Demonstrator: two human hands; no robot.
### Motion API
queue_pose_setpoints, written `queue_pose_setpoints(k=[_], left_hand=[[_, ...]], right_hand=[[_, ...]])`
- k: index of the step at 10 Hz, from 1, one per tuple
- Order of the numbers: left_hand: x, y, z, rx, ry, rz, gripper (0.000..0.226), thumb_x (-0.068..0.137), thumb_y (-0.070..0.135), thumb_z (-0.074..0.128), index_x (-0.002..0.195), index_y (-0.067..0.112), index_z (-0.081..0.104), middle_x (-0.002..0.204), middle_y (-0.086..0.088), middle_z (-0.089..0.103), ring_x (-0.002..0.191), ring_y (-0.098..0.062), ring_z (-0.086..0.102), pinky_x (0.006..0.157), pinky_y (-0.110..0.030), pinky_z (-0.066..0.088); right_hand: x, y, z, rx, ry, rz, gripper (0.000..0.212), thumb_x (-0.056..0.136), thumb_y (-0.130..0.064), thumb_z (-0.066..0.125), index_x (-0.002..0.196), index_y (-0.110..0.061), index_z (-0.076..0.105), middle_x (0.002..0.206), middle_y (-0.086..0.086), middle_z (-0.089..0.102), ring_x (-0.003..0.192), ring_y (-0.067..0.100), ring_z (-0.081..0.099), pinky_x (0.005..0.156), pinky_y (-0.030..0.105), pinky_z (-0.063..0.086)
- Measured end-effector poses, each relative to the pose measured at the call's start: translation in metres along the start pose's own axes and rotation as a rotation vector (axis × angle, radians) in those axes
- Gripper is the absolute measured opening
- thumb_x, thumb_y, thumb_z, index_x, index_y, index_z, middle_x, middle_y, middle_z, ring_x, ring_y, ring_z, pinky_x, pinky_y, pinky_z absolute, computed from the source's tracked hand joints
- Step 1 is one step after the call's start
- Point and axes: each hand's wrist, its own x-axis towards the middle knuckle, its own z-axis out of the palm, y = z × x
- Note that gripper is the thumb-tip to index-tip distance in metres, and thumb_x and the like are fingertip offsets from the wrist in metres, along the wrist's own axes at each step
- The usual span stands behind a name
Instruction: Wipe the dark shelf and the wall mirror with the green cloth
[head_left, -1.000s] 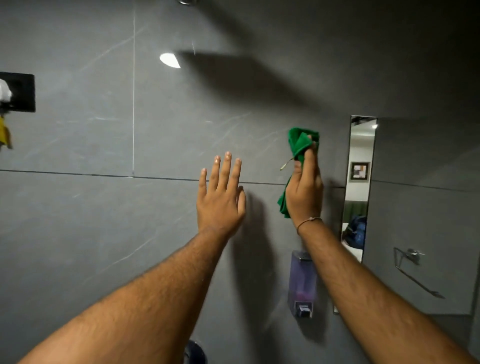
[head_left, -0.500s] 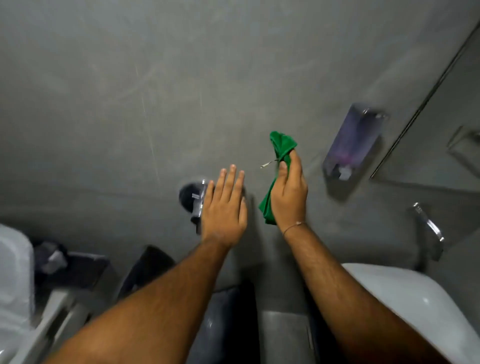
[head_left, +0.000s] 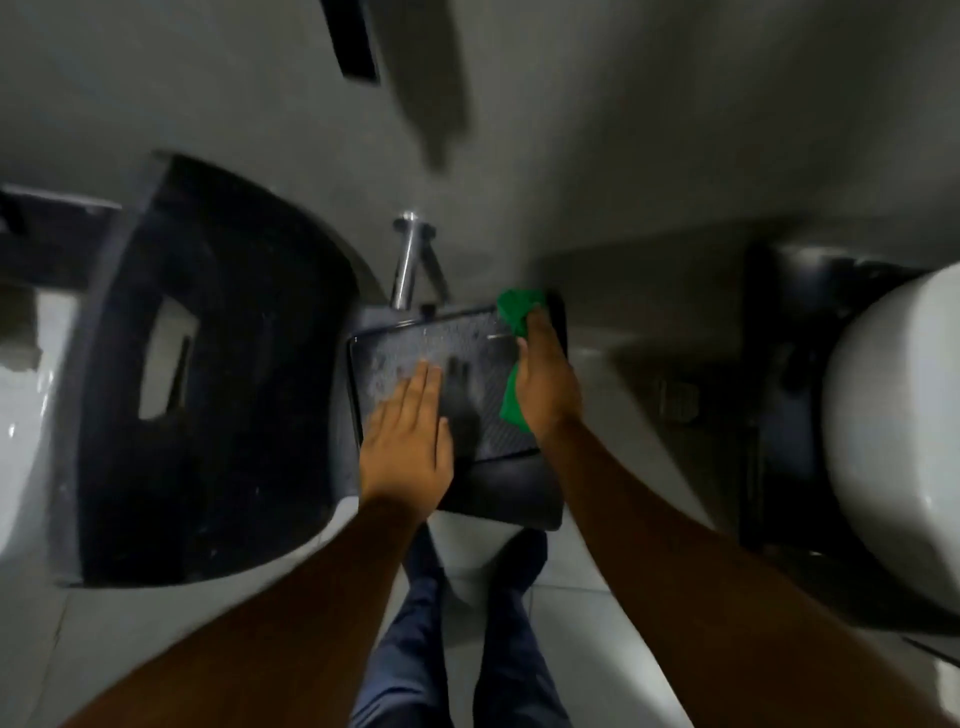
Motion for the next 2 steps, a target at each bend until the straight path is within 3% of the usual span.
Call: queue_pose_setpoints(k=[1,2], left_hand=[[-0.004,-0.014,0.031,0.030,-0.045,-0.018,0.069,0.110,0.037,0.038,0.176,0.016,0.029,0.182,-0.006,0.027,0.167,-0.028,0.031,0.134,-0.053,0.030],[-0.008,-0.022,0.060,0.120,-0.093,-0.016,0.071,0.110,0.038,0.037,0.177,0.016,0.026,0.184,-0.005,0.023,0.169,-0.027,0.025,0.135,-0.054,0.026]], right_hand=[[0.004,0.049,0.052,-0.221,-0.145,-0.106,0.061,0.108,-0.040,0.052,0.159,-0.010,0.038,0.166,0.014,0.041,0.155,0.029,0.038,0.127,0.046,0.030],[-0.012,0.088,0.086,-0.497,-0.195,-0.217,0.069,0.110,-0.047,0.039,0.166,-0.012,0.018,0.175,0.008,0.018,0.163,0.024,0.015,0.133,0.047,0.015]])
